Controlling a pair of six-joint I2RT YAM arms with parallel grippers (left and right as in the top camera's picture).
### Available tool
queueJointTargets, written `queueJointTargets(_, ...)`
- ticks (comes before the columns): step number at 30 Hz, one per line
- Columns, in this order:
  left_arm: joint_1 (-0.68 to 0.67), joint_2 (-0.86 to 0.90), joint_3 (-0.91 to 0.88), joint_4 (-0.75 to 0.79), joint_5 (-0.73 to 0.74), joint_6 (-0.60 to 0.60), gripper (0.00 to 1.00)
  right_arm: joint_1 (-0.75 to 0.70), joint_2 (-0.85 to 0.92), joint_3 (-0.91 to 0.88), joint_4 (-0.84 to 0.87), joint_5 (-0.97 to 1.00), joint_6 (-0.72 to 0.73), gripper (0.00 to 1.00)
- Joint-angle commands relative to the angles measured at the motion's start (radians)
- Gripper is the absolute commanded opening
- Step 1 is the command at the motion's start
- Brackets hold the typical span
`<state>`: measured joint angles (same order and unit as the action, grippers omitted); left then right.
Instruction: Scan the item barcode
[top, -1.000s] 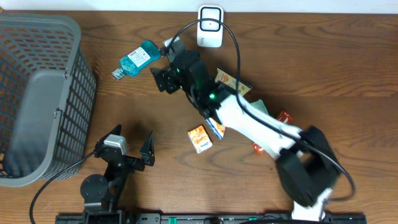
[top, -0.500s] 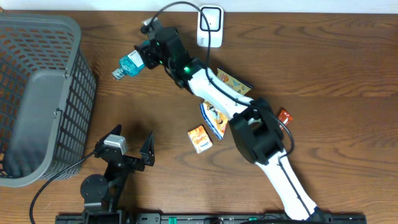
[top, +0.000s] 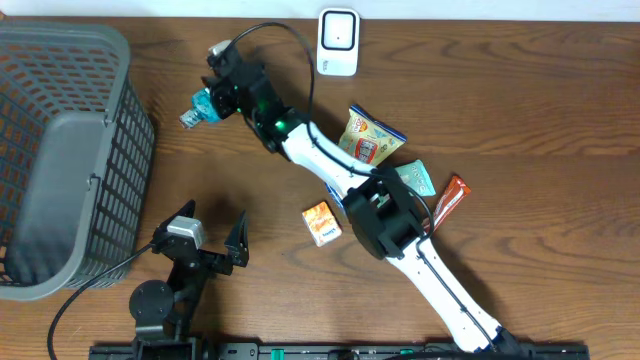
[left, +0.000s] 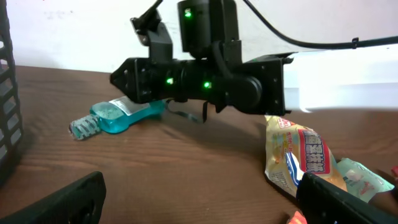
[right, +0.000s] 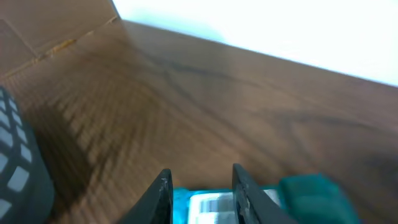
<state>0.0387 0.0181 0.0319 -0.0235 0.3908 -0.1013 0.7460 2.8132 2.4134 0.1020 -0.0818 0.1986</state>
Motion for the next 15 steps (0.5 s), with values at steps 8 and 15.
queueJointTargets(8,0.001,0.001,-0.028,-0.016,0.017,-0.002,0.98,0.001,0.094,0.036,-0.056,0.043,0.003,0.23)
queueJointTargets(15,0.001,0.001,-0.028,-0.016,0.017,-0.001,0.98,-0.003,0.103,0.043,-0.270,0.080,-0.075,0.18)
